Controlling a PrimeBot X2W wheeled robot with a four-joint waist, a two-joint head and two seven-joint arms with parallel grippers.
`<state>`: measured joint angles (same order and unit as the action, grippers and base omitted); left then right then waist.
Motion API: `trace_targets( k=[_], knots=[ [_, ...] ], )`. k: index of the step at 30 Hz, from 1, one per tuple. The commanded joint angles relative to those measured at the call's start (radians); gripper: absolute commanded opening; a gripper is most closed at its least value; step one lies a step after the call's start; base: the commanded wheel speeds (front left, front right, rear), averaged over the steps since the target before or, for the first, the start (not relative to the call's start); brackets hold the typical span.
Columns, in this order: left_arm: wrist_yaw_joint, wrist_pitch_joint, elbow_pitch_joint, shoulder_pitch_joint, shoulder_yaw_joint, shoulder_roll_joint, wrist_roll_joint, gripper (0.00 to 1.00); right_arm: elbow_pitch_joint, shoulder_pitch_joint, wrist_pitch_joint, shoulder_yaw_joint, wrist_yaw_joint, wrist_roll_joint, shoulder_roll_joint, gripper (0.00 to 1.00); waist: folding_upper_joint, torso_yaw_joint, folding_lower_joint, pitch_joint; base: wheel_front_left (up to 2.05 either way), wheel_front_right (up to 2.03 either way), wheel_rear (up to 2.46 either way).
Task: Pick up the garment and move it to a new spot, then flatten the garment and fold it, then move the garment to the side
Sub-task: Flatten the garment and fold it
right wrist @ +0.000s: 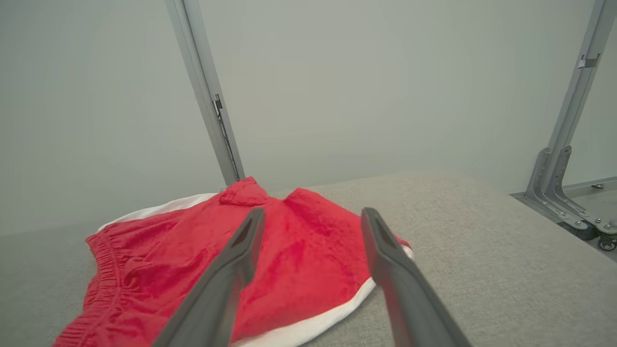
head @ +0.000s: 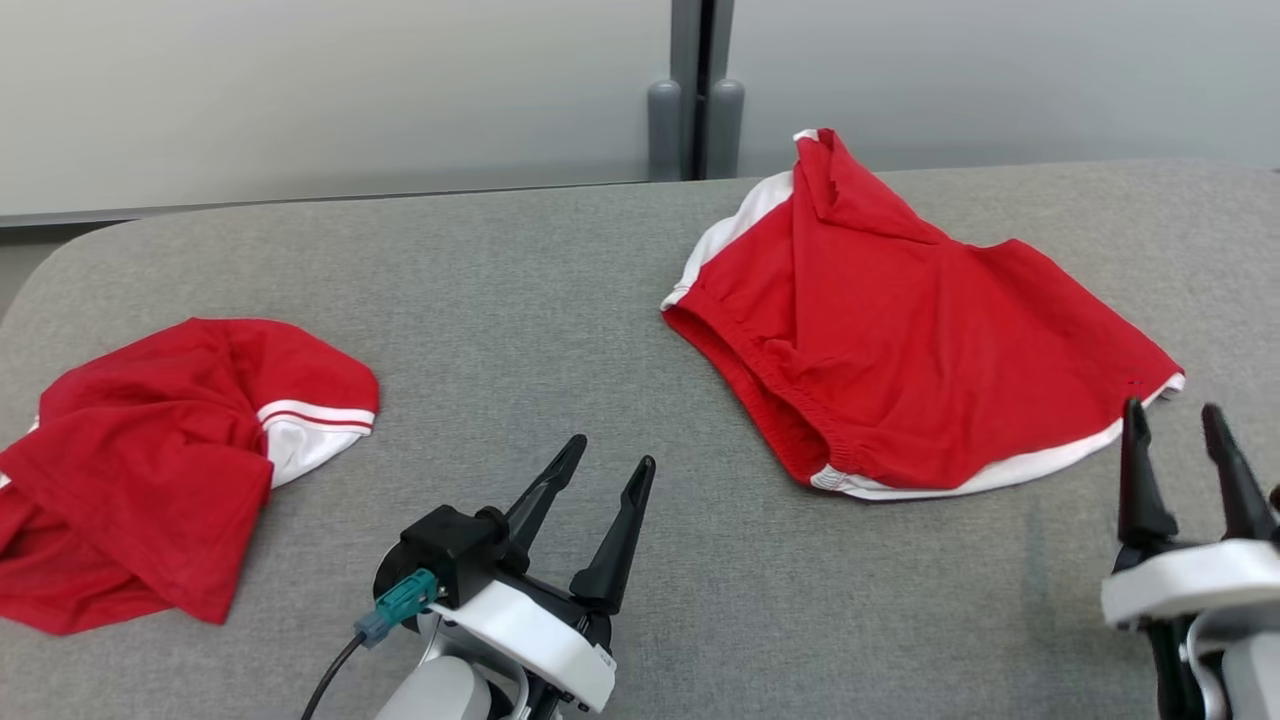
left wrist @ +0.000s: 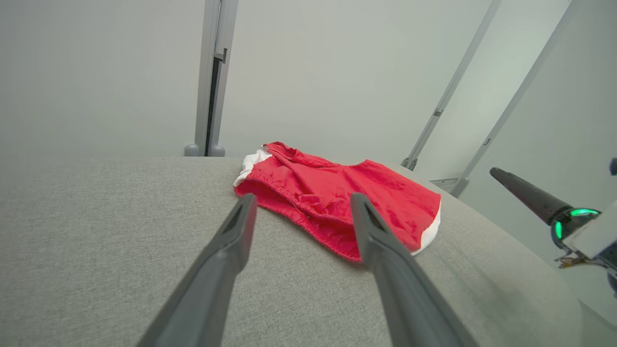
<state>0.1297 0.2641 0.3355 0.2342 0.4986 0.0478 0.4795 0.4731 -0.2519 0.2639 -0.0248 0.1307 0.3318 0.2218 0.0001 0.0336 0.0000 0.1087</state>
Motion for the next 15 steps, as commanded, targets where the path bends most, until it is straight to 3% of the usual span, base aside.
trace_targets(
  k=[1, 7, 15],
  knots=[
    [0.002, 0.0, -0.006, -0.001, -0.004, 0.005, 0.005, 1.0, -0.035, 0.039, 0.001, -0.009, 0.0, -0.013, -0.017, 1.0, -0.0001, -0.018, 0.0, 0.008, 0.0, 0.0, 0.0],
    [0.002, 0.0, -0.004, 0.025, 0.003, 0.004, -0.044, 1.0, -0.11, 0.102, 0.001, -0.026, 0.0, -0.039, -0.05, 1.0, -0.0001, -0.05, 0.0, 0.026, 0.0, 0.0, 0.0],
    [0.002, 0.0, 0.05, 0.102, 0.136, 0.005, -0.046, 1.0, -0.134, 0.081, 0.001, -0.05, 0.0, -0.063, -0.074, 1.0, -0.0001, -0.102, 0.0, 0.053, 0.0, 0.0, 0.0]
  ],
)
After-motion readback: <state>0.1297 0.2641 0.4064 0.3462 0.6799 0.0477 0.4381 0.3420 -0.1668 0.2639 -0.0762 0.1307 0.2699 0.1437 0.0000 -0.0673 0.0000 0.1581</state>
